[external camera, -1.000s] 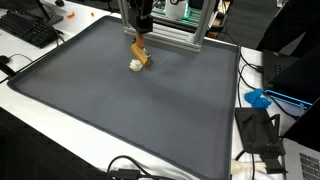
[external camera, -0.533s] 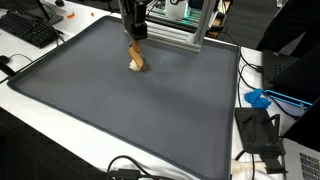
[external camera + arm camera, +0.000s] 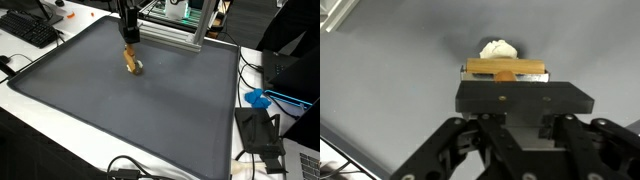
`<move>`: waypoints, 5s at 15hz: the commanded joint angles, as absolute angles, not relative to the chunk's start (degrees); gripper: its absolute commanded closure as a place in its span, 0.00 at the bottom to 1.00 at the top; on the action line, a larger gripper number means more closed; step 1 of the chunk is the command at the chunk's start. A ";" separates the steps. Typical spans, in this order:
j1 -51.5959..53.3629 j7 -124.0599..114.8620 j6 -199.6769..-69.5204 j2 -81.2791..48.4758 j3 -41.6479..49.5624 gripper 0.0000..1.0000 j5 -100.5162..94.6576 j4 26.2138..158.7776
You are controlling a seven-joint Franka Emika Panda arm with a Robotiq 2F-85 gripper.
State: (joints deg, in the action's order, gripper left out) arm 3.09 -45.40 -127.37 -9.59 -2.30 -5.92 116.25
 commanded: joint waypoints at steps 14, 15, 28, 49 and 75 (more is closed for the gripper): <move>4.63 -48.14 -121.62 -10.48 -1.66 0.78 -1.89 116.06; 4.65 -47.91 -121.19 -10.45 -1.81 0.78 -1.00 116.16; 5.73 -39.42 -120.30 -9.06 -2.17 0.78 -2.43 116.96; 4.67 11.56 -128.31 -6.64 -3.27 0.78 -8.27 121.67; 4.66 7.81 -146.54 -8.16 -3.61 0.78 -5.96 127.44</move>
State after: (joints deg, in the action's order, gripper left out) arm 5.03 11.31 -146.55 -7.64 -3.63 -6.32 126.94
